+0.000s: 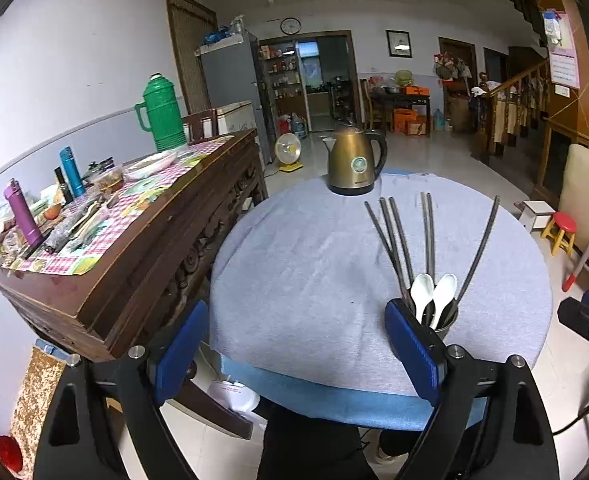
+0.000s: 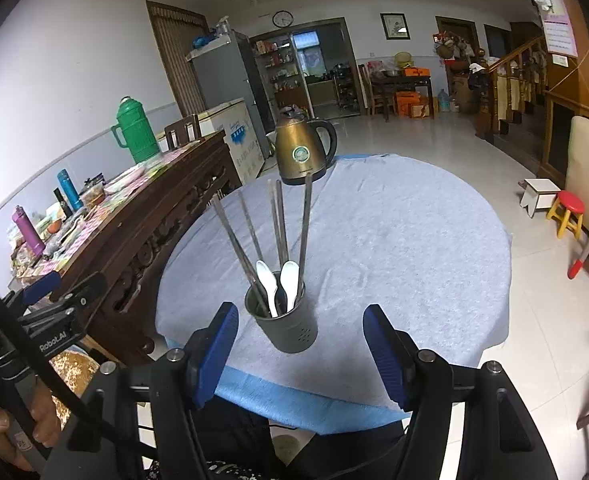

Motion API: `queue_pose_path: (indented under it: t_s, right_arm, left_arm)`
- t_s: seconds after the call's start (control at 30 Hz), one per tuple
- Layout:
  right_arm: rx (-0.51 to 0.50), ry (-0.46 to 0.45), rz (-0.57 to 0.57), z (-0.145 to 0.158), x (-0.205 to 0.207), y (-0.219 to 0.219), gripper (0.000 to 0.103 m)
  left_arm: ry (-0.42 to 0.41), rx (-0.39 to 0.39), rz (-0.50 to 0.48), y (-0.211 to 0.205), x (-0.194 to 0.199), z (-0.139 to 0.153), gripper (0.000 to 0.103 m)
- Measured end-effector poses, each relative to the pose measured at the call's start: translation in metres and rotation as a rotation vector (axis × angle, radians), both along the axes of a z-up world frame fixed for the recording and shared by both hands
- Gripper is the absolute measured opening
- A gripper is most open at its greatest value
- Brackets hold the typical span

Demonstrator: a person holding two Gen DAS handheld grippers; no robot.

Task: Organize utensils

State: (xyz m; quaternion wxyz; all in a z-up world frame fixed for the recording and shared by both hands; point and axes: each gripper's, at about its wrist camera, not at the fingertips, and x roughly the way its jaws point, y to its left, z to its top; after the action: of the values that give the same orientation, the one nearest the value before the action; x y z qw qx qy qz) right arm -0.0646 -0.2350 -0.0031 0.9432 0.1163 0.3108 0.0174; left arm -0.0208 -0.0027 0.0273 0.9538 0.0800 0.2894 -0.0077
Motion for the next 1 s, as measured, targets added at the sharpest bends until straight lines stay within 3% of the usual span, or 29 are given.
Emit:
queue_pose_path:
  t_s: [0.67, 1.0]
  right_arm:
    - [-0.004, 0.04, 0.01, -0.011, 0.005, 0.024, 0.069]
    - [-0.004, 0.051, -0.016, -0.019, 0.01, 0.025, 0.07]
  left_arm:
    - [0.036, 0.043, 0.03, 0.006, -0.003, -0.012, 0.09]
    - [0.056, 0.012, 0.034, 0.014, -0.001, -0.016, 0.09]
